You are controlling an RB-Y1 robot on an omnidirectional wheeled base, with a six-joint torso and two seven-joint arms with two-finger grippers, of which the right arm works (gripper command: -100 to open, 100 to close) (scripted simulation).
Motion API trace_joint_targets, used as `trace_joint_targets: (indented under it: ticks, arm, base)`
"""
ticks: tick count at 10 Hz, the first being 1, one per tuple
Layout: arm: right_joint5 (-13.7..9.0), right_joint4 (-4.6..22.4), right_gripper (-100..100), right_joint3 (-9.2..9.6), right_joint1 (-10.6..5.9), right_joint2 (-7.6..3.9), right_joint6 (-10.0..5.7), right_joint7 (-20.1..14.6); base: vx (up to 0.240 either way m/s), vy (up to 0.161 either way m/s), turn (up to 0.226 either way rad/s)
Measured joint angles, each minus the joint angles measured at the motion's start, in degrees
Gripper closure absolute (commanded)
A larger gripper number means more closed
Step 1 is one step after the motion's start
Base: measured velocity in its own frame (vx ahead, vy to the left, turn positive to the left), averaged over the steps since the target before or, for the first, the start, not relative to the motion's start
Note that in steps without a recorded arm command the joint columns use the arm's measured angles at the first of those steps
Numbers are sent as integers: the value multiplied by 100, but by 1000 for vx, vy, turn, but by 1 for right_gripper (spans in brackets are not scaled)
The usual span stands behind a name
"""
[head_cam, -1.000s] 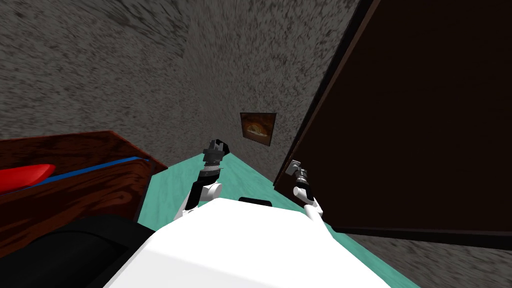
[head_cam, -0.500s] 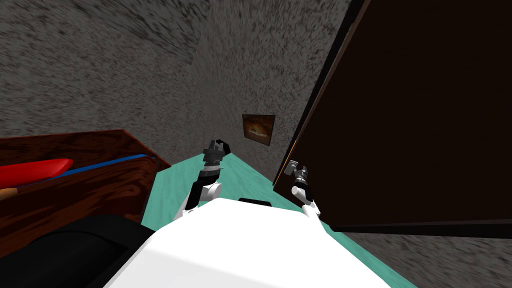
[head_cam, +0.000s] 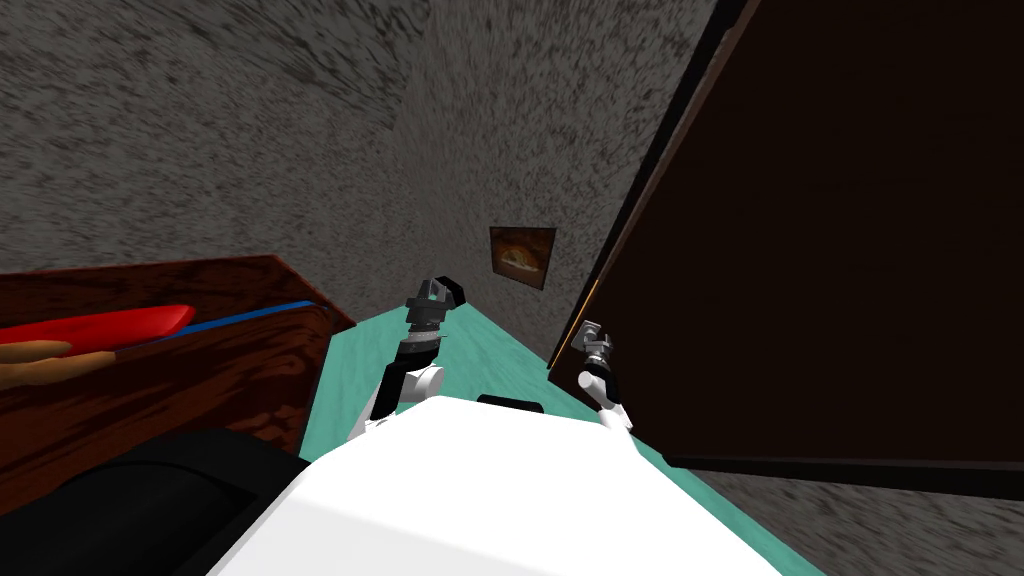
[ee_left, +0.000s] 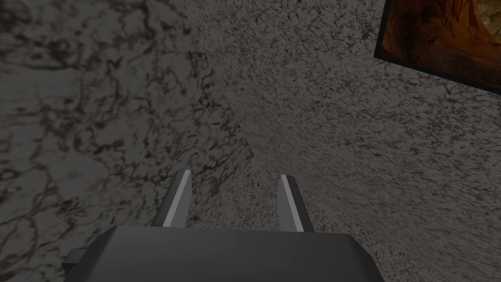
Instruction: Pull the door open
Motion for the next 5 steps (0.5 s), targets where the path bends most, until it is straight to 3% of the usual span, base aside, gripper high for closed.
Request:
trace_joint_targets:
  ticks: [2, 5]
  arm:
    - [-339, -162, -100, 77, 36, 169, -16, -345]
    - [-750, -339, -100, 124, 91, 336, -4, -755]
  base:
    - [-82, 0, 48]
    - [-82, -18, 71]
